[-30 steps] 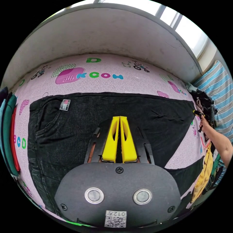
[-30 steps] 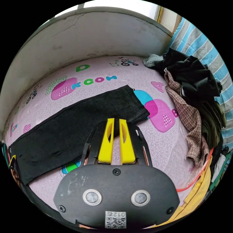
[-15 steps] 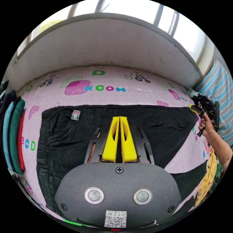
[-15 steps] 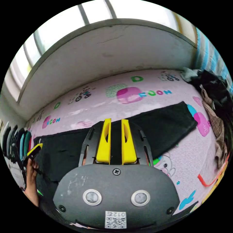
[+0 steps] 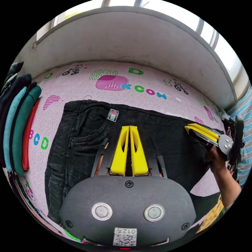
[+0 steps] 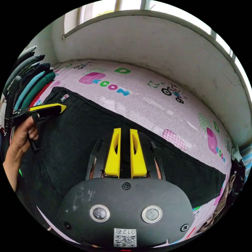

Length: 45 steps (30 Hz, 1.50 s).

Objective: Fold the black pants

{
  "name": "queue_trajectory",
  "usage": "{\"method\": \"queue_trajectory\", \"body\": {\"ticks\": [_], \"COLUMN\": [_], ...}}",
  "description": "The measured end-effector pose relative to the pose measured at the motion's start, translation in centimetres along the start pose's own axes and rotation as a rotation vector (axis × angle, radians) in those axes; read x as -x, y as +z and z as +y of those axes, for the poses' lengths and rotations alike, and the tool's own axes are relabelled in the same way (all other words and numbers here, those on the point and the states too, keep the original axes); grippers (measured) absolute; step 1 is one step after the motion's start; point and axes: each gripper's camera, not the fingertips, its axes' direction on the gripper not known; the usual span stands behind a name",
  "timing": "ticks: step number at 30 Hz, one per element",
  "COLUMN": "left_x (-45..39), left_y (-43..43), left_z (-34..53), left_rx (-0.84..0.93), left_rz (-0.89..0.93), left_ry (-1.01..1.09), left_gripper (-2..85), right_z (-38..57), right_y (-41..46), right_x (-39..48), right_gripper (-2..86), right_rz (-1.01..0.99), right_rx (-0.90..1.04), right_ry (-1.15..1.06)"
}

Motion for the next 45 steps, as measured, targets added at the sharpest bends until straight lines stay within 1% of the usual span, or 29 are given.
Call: {"method": "queue_trajectory", "body": {"ticks": [5, 10, 12, 13, 15, 17, 19, 21, 22, 26, 29, 31, 34, 35, 38, 40, 45], "left_x": [0.5, 2.6, 3.0, 3.2, 3.2, 2.5, 1.2, 0.0, -0.8, -1.7, -1.0, 0.6, 3.4, 4.1, 6.4, 7.4, 7.3], "left_y": [-0.5, -1.1, -1.6, -2.2, -4.2, -6.9, -9.8, -10.8, -11.1, -12.2, -12.5, -12.1, -11.3, -11.1, -9.5, -9.4, -8.7], "left_z": [-0.2, -0.2, 0.0, 0.0, -0.1, -0.3, -0.3, 0.1, 0.6, 3.4, 6.5, 9.3, 12.4, 12.9, 15.4, 17.7, 18.3], "left_rx": [0.008, 0.011, 0.006, -0.004, -0.056, -0.141, -0.197, -0.185, -0.151, -0.088, 0.005, 0.075, 0.108, 0.115, 0.160, 0.050, 0.056], "left_rz": [0.008, 0.112, 0.137, 0.162, 0.204, 0.232, 0.270, 0.320, 0.336, 0.286, 0.282, 0.203, 0.075, 0.068, 0.045, 0.074, 0.074], "left_ry": [-0.002, -0.062, -0.083, -0.117, -0.123, -0.081, -0.021, 0.044, 0.087, 0.154, 0.260, 0.341, 0.368, 0.361, 0.324, 0.328, 0.310], "left_gripper": [0.5, 0.4, 0.5, 0.6, 0.7, 0.7, 0.7, 0.7, 0.7, 0.6, 0.6, 0.6, 0.6, 0.6, 0.4, 0.2, 0.0], "right_z": [-1.3, -2.2, -2.7, -2.9, -2.4, -0.7, 1.2, 3.7, 5.4, 9.9, 10.2, 9.8, 9.1, 9.3, 8.6, 8.1, 7.0], "right_y": [-1.2, -2.6, -3.5, -4.8, -8.6, -14.2, -17.7, -20.0, -21.2, -22.5, -21.3, -20.5, -19.3, -19.8, -20.4, -20.7, -21.6], "right_x": [1.5, 3.2, 3.1, 3.2, 4.4, 7.1, 9.6, 12.6, 14.5, 20.4, 22.2, 22.2, 21.9, 21.7, 21.4, 21.1, 20.2], "right_gripper": [6.0, 6.1, 6.2, 5.9, 5.5, 6.6, 7.6, 7.9, 8.0, 8.1, 8.0, 8.1, 8.1, 8.1, 8.2, 8.2, 8.2], "right_rz": [-0.012, 0.009, 0.026, 0.041, 0.049, 0.034, -0.016, -0.055, -0.065, -0.046, -0.027, -0.029, -0.015, -0.015, -0.011, -0.013, -0.014], "right_rx": [0.009, 0.009, 0.040, 0.056, -0.013, -0.080, -0.096, -0.085, -0.085, -0.088, -0.058, -0.017, 0.050, 0.012, 0.017, 0.017, 0.018], "right_ry": [0.010, -0.014, 0.037, 0.078, 0.085, 0.081, 0.094, 0.080, 0.078, 0.025, -0.001, 0.008, 0.025, 0.029, 0.024, 0.026, 0.019]}}
